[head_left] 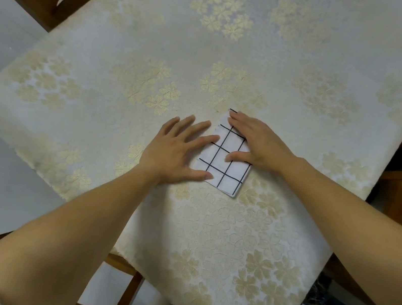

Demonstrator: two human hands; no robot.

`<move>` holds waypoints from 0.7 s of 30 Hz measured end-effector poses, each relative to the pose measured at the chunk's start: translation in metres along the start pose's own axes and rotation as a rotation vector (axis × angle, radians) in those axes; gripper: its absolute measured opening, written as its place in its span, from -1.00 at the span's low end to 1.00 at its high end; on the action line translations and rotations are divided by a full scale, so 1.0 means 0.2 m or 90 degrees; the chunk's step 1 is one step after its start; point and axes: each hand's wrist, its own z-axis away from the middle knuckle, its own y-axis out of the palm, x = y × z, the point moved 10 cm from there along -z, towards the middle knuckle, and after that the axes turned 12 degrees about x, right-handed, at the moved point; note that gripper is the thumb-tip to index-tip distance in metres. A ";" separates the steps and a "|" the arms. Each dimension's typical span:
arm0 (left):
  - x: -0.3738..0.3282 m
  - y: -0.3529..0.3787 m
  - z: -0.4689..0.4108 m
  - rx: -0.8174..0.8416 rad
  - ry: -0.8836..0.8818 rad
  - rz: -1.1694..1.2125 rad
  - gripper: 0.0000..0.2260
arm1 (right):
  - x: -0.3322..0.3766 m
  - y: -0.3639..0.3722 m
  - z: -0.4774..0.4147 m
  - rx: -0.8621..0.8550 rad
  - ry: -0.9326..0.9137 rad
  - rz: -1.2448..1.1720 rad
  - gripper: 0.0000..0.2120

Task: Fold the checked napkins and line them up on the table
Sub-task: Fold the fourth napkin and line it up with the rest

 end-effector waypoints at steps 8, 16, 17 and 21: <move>0.00 0.00 0.00 0.008 -0.001 -0.004 -0.15 | 0.05 0.08 0.13 -0.057 -0.035 0.016 -0.17; 0.00 0.00 -0.01 0.028 -0.008 -0.008 -0.15 | -0.06 0.16 0.16 0.057 0.037 0.055 0.23; 0.00 0.00 -0.01 0.028 -0.008 -0.008 -0.15 | -0.06 0.16 0.15 0.068 0.043 0.067 0.27; 0.00 0.00 0.00 0.020 -0.008 0.000 -0.15 | -0.05 0.17 0.14 0.096 0.053 0.130 0.38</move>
